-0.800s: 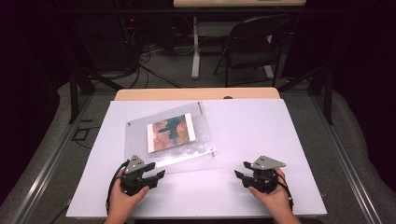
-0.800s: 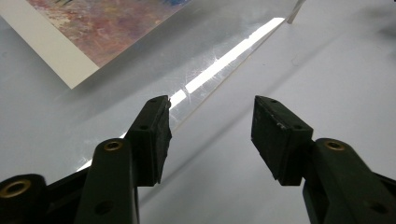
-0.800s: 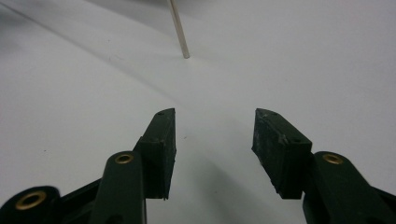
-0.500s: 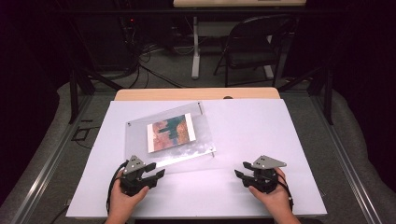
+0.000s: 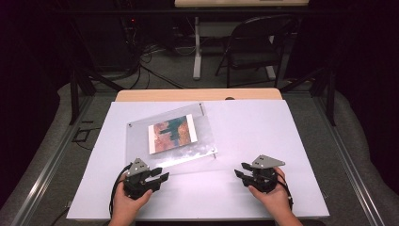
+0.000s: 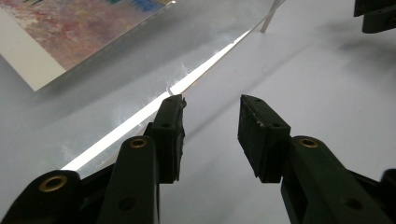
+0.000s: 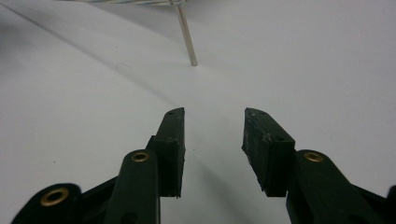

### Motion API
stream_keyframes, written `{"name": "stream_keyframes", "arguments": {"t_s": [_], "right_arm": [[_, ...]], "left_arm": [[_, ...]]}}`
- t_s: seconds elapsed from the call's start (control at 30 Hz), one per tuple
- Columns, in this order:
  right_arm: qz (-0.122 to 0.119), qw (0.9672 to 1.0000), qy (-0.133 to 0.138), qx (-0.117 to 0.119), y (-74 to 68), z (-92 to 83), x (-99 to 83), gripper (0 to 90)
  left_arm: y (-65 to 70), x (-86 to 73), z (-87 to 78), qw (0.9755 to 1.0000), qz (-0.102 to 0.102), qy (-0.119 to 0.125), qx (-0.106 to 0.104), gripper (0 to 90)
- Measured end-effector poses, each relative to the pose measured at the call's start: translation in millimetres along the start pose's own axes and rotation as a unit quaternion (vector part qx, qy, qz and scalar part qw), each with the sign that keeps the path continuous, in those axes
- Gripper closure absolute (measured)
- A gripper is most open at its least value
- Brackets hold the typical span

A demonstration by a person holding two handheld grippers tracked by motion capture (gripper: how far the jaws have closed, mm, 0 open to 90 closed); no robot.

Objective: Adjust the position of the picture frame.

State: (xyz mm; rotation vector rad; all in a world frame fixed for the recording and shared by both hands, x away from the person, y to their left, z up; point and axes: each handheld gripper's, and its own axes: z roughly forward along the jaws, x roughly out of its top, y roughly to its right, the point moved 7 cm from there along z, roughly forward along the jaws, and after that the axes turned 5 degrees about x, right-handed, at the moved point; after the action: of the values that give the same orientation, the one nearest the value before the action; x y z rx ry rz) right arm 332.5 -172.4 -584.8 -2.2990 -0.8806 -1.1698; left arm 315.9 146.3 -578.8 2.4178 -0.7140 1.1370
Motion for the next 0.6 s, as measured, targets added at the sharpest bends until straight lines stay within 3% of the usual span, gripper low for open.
{"name": "stream_keyframes", "arguments": {"t_s": [0.27,0.33,0.4,0.6], "right_arm": [[-0.023,0.9996,0.006,0.017,-8.1,12.6,13.0,62.3],[-0.024,0.9995,0.003,0.022,-9.0,16.4,15.1,64.2],[-0.027,0.9994,0.002,0.024,-8.5,20.4,17.0,65.8],[-0.021,0.9993,-0.008,0.03,-0.6,33.3,21.6,70.2]], "left_arm": [[7.4,-1.6,4.3,0.9998,0.002,-0.018,0.0,65.5],[8.2,-1.9,6.7,0.9996,0.008,-0.027,0.012,67.4],[8.9,-2.0,8.7,0.9994,0.012,-0.029,0.015,70.1],[8.0,1.6,16.5,0.9994,-0.001,-0.032,0.015,80.7]]}}
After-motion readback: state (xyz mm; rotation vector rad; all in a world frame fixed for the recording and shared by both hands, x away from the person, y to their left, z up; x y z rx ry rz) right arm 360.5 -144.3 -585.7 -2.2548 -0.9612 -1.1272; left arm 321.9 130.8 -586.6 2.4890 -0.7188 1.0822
